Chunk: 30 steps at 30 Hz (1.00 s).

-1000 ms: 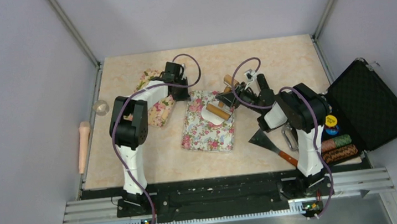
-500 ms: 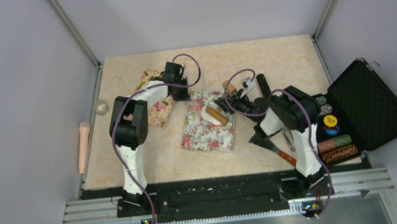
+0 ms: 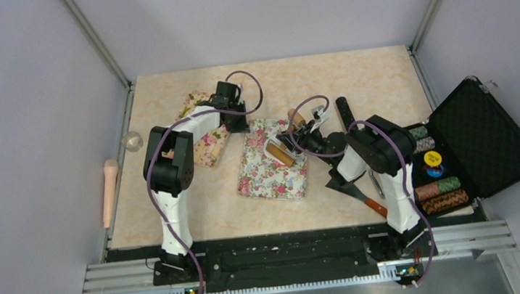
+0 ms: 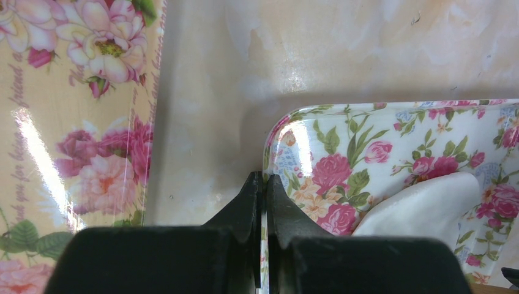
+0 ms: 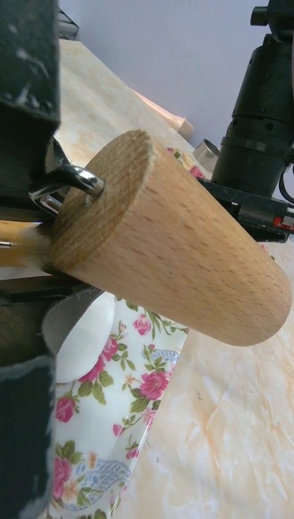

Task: Roll out the dumpling wrappers from the dough
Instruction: Flatten out the dough on the work surface.

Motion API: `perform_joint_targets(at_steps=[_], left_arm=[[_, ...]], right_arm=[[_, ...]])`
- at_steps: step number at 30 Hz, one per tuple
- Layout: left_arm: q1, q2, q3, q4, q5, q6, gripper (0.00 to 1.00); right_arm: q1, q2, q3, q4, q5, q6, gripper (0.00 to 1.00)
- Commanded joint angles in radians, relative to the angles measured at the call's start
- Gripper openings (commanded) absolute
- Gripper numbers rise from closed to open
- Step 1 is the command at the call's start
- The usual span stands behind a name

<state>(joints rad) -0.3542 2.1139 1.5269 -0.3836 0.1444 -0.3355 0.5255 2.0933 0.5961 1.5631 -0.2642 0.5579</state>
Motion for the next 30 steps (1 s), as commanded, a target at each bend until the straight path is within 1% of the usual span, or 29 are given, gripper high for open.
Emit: perform_joint_targets(at_steps=[1, 16, 22, 23, 25, 27, 30], left_arm=[[-0.01, -0.004, -0.034, -0.063, -0.01, -0.008, 0.0], [-0.009, -0.013, -0.037, -0.062, -0.01, -0.011, 0.0], [-0.008, -0.016, -0.039, -0.062, -0.012, -0.011, 0.0], [-0.009, -0.014, -0.039, -0.06, -0.01, -0.011, 0.0], [-0.008, -0.014, -0.039, -0.061, -0.007, -0.01, 0.0], [-0.008, -0.015, -0.043, -0.059, -0.007, -0.01, 0.0], [-0.008, -0.01, -0.04, -0.057, 0.004, -0.009, 0.0]], right_arm=[[0.059, 0.105, -0.057, -0.052, -0.016, -0.13, 0.0], [0.119, 0.14, -0.055, -0.043, -0.023, -0.141, 0.0], [0.124, 0.148, -0.05, -0.032, -0.032, -0.13, 0.0], [0.117, 0.145, -0.048, -0.016, -0.053, -0.111, 0.0], [0.091, 0.123, -0.025, 0.021, -0.127, -0.017, 0.0], [0.054, 0.067, 0.007, 0.048, -0.199, 0.078, 0.0], [-0.013, -0.058, 0.017, 0.045, -0.193, 0.137, 0.0]])
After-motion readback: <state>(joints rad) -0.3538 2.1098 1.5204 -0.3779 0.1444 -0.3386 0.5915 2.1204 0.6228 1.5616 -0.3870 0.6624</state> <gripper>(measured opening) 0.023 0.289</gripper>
